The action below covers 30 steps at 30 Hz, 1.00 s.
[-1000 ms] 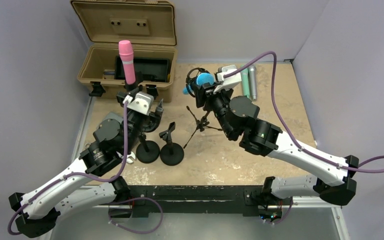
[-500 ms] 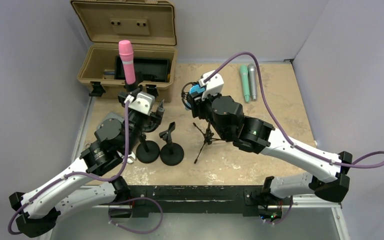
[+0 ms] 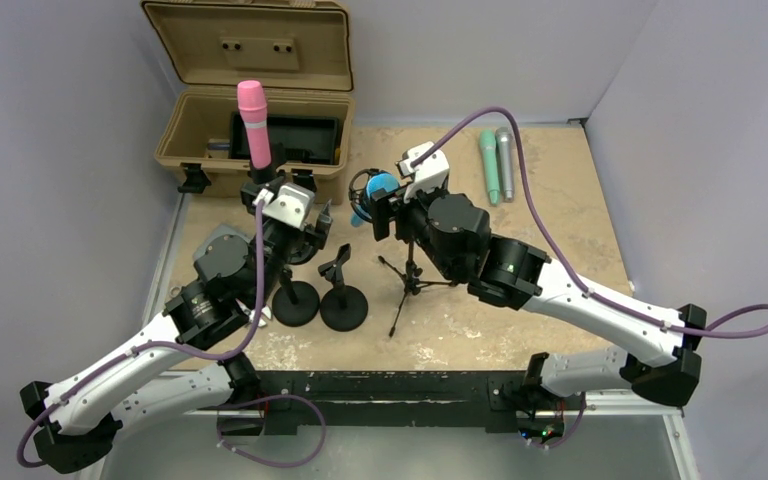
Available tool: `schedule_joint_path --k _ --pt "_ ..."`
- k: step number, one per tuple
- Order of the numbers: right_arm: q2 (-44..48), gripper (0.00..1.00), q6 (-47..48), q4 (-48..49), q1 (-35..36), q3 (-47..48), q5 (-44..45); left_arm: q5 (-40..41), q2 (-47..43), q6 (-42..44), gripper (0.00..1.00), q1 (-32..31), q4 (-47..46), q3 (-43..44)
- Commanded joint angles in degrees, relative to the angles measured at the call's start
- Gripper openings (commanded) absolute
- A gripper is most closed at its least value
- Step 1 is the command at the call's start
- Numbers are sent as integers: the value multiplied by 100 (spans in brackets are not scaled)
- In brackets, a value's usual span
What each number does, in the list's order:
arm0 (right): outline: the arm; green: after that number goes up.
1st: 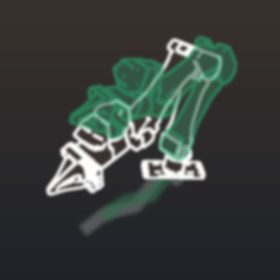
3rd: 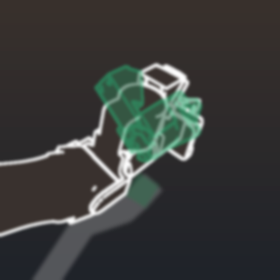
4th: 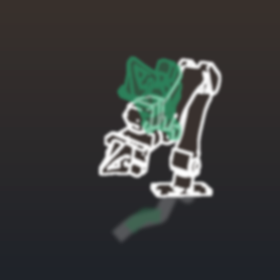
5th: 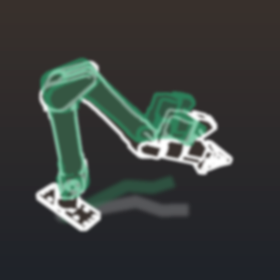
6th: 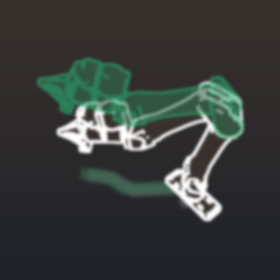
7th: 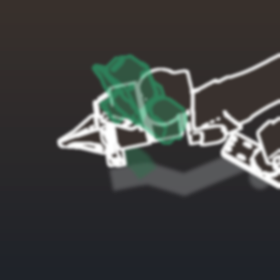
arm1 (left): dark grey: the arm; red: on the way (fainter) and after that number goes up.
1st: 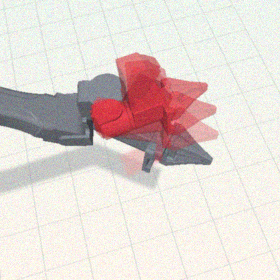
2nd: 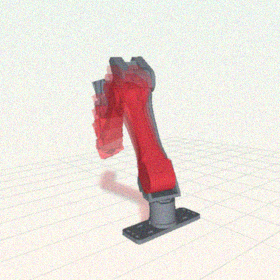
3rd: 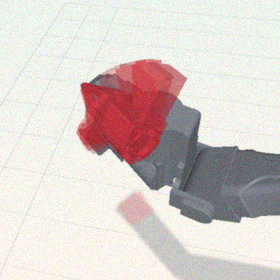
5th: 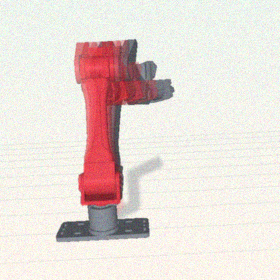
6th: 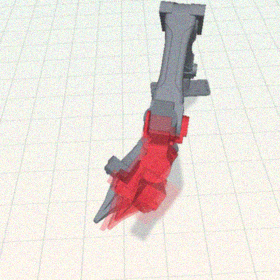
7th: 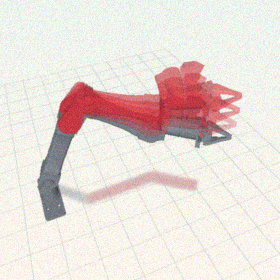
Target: Remove the microphone from the stand
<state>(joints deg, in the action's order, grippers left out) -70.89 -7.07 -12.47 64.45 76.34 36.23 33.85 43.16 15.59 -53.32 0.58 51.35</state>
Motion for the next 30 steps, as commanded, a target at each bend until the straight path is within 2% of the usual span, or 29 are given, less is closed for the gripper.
schedule_joint_path --k 1,6,10,15,21,24,28,30 --pt "308 76 -84 452 -7 -130 -16 -26 -22 -45 84 -25 -102 154" --pt "588 77 -119 786 -10 -366 77 -36 12 -40 84 -21 -95 151" --pt "598 73 -119 1013 -11 -461 24 -33 17 -38 84 -21 -94 153" --pt "417 66 -86 1222 -15 -466 -87 -27 17 -36 84 -22 -101 147" --pt "131 65 -89 1457 -41 -401 -145 -18 0 -18 84 -21 -99 149" --pt "48 57 -79 1490 -72 -375 -193 -14 -25 -21 84 -22 -101 153" --pt "-27 39 -52 1491 -102 -344 -127 -11 -73 -12 84 -25 -102 147" --pt "-50 36 -53 1480 -114 -340 -95 -26 -95 -17 84 -29 -102 150"
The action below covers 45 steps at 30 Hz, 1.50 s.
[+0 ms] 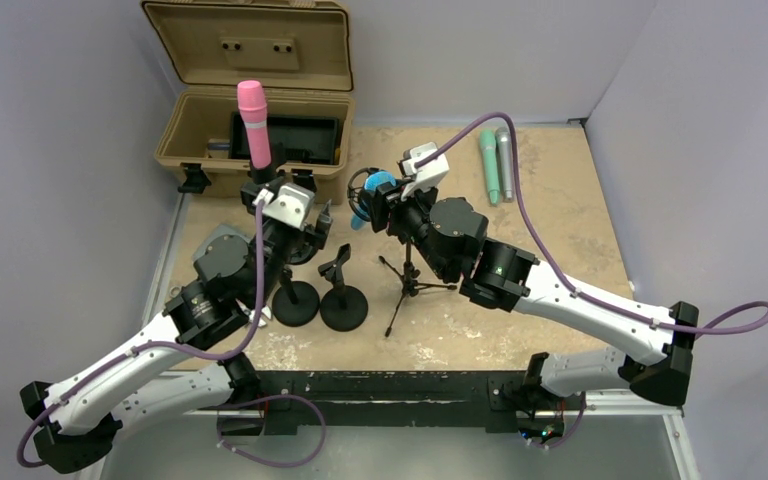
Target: Remove the microphone from the stand
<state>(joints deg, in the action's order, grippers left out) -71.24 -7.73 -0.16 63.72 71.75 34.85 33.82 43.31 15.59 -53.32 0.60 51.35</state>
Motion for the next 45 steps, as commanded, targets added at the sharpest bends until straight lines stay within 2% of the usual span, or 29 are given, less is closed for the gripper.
schedule_joint_path --k 1,6,12,32,39,42,45 --pt "-21 35 23 243 -40 127 54 -31 -118 -16 84 -31 -104 149" --pt "-30 14 77 168 -53 282 100 -40 -147 -24 84 -37 -104 150" --pt "68 0 227 -103 -53 850 8 -38 -157 -14 84 -47 -95 156" --pt "1723 0 650 233 -51 1059 162 -22 -47 -13 84 -57 -95 155" --pt "2422 0 1081 601 -53 640 861 -31 9 -29 84 -59 -95 155" --pt "2506 0 1366 714 -53 327 1548 -44 11 -44 84 -57 -95 147" --pt "2247 0 1788 751 -68 -86 2608 -47 11 -50 84 -60 -95 155"
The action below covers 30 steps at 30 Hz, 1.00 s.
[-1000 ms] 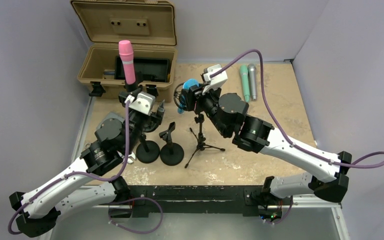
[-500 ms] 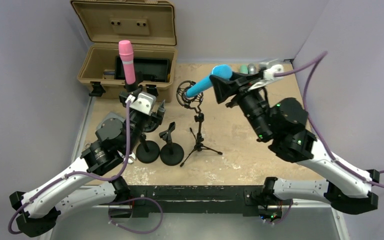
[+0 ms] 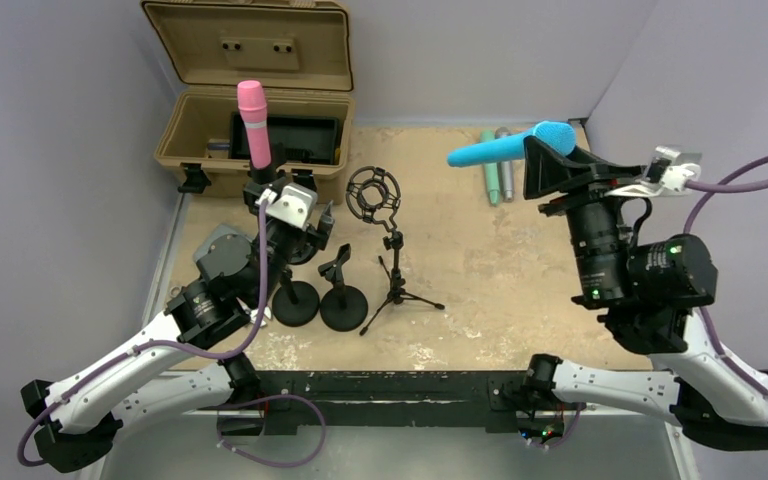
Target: Remove the microphone from the stand
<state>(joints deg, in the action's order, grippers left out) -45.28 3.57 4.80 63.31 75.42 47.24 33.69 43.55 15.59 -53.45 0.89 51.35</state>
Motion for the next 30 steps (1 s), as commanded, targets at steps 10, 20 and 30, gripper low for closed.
schedule_joint_path --k 10,20,30 --pt "-1896 0 -280 -999 -2422 -990 141 -21 -15 -40 84 -51 -116 162" --pt "-4809 0 -786 -2644 -3551 764 -1865 -25 -111 -31 84 -58 -102 182" --pt "-6867 0 -482 -2064 -4194 2313 -2431 -23 -140 -64 84 -96 -104 234"
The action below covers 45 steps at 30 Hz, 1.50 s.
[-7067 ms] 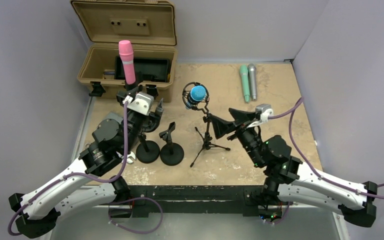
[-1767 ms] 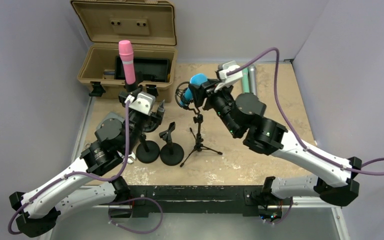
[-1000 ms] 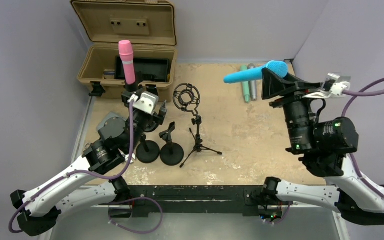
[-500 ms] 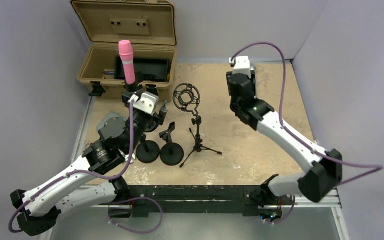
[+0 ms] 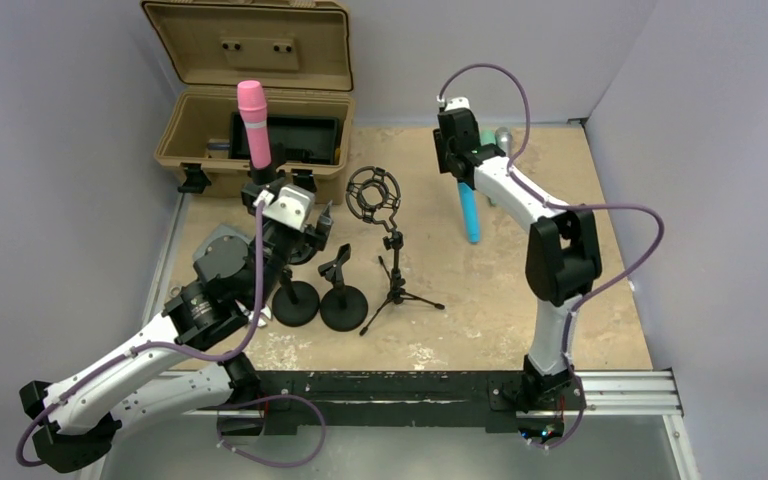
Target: Remove the microphone from the stand
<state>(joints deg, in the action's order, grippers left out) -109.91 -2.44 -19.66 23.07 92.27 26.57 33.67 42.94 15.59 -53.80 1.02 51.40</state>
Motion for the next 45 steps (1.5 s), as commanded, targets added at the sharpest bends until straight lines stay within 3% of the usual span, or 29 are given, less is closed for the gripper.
schedule_joint_path --k 1,17,23,39,43,45 --pt "-594 0 141 434 -218 826 -378 -34 -82 -70 84 -60 -119 224" --pt "-3152 0 626 799 -844 3823 -194 -57 -141 -119 84 -106 83 240" --pt "-3594 0 626 907 -929 4230 -298 -93 -154 -174 84 -121 98 257" --pt "-4268 36 645 753 -927 4693 -415 -114 -163 -249 84 -123 131 276" --pt "-4185 69 665 553 -925 4856 -444 -115 -163 -258 84 -122 127 272" --pt "-4018 76 632 291 -906 5031 -486 -116 -155 -269 84 -123 129 264"
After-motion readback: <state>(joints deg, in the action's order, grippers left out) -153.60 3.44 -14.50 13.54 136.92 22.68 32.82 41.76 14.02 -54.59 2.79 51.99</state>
